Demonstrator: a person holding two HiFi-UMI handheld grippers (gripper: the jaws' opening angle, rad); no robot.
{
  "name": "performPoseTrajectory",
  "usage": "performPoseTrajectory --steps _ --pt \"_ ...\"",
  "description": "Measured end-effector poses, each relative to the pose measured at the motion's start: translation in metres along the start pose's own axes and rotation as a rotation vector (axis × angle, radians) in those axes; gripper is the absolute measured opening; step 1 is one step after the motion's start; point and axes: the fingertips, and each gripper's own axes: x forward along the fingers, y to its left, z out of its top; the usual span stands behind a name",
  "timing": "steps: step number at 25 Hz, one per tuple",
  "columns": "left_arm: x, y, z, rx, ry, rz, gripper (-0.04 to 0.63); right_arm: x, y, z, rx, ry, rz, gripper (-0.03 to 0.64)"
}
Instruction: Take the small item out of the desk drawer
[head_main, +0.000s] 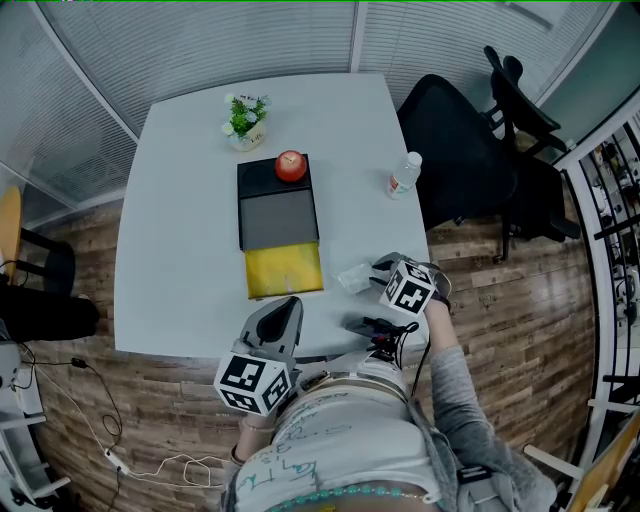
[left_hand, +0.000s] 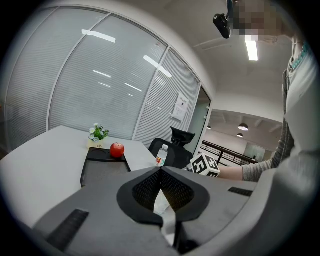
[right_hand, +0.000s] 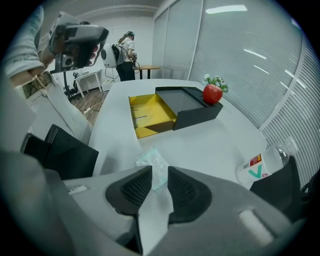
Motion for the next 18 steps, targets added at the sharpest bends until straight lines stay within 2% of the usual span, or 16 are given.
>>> performPoseTrajectory --steps 5,10,18 --pt "0.001 0.0 0.001 0.002 0.001 -0.002 -0.003 -0.006 0.005 0.004 -0.025 -0.003 0.002 0.003" --pt "0.002 -0.001 0.0 0.002 0.005 -0.005 -0.003 -0.016 0.012 0.012 -0.069 -0.025 -0.004 0.003" --pt "0.003 -0.001 -0.001 0.0 0.008 -0.006 -0.003 -0.032 0.023 0.033 -0.079 -0.11 -0.018 0.003"
